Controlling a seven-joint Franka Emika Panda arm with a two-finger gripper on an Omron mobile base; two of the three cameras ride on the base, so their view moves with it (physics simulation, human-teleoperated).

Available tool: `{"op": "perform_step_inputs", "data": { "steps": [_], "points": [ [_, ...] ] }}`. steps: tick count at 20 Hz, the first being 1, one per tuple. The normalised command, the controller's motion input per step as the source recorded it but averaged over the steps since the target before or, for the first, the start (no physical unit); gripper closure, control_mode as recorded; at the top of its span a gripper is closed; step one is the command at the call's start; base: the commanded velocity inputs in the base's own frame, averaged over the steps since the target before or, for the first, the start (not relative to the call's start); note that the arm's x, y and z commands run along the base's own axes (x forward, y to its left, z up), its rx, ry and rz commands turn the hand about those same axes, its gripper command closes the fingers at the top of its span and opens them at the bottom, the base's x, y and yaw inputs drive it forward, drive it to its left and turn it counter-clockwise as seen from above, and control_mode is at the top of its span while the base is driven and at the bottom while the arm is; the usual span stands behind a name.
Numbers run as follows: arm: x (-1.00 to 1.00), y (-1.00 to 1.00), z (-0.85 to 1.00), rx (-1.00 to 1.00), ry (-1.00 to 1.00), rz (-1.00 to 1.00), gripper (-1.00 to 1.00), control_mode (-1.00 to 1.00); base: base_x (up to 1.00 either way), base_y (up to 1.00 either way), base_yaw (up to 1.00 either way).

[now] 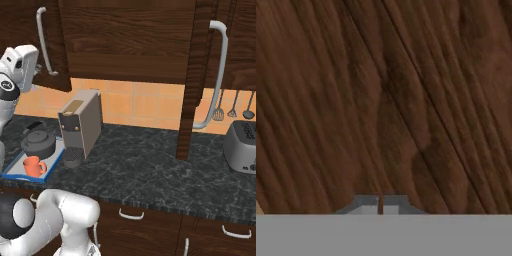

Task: Pick the kettle from the counter and place it on the tray. Then pick the mug from the cabinet and place it on the tray. Then close the cabinet doors.

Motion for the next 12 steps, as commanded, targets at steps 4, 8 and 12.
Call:
{"op": "perform_step_inputs", "data": {
  "steps": [4,8,12],
  "points": [
    [1.0,-0.79,0.0,0.01,0.17,0.34,1.0,-1.0,0.0,0.0,0.0],
    [1.0,-0.58,-0.18,0.0,0.16,0.31,1.0,-1.0,0.0,0.0,0.0],
    [1.0,-0.05,-0.24,0.0,0.11,0.18,1.0,-1.0,0.0,0.0,0.0]
  ]
}}
